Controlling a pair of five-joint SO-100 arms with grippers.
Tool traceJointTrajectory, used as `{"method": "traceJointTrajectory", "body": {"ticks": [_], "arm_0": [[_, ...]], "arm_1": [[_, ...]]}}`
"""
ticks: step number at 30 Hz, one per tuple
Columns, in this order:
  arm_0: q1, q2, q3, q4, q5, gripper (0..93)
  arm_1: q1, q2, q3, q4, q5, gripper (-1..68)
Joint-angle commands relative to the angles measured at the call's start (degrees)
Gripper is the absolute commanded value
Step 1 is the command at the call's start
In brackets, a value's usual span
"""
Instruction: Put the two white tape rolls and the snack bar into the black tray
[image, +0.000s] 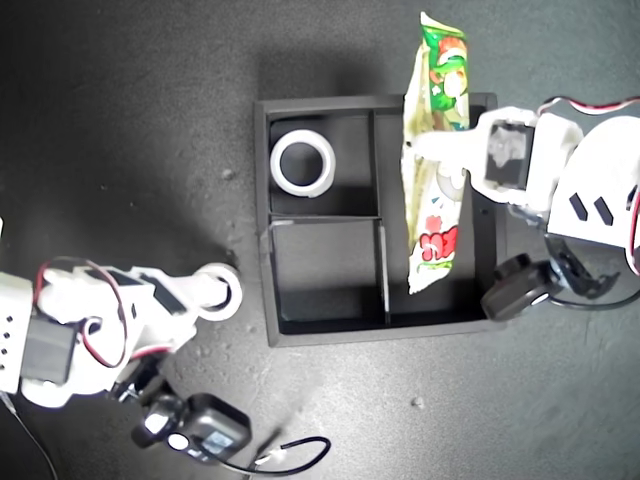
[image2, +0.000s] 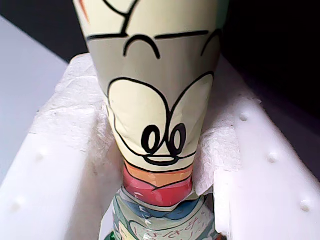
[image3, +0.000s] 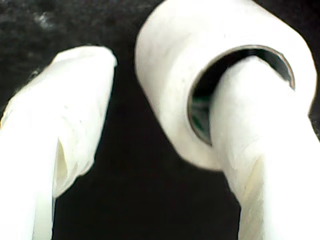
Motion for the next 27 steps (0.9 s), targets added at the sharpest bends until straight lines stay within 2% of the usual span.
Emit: {"method": "traceJointTrajectory", "body": {"ticks": [1, 6, 10, 14, 19, 24, 27], "arm_0": [[-0.4, -1.1, -1.9, -0.7, 0.4, 14.9], [-1.1, -4.0, -2.1, -0.8, -1.0, 11.6], [-1.6, -2.0, -2.1, -0.3, -0.4, 6.6], [-3.3, 3.0, -6.2, 8.3, 2.5, 3.8], [-6.4, 6.4, -19.2, 21.0, 9.1, 3.4], [-8.3, -1.1, -40.4, 29.0, 16.8, 3.3], [-8.4, -10.6, -53.3, 32.9, 19.7, 3.5]], "arm_1": [[1.4, 0.4, 0.7, -2.1, 1.1, -0.4], [1.9, -0.2, 2.1, -2.8, 1.1, -0.1], [1.6, -0.2, 2.4, 1.1, 0.0, 9.2], [0.7, 0.4, 1.0, 6.7, -0.8, 13.7], [-0.7, 0.6, -8.8, 21.5, -0.1, 13.7], [1.5, 2.8, -17.7, 34.9, 9.7, 13.2], [4.2, 6.7, -17.1, 38.9, 20.0, 5.1]]}}
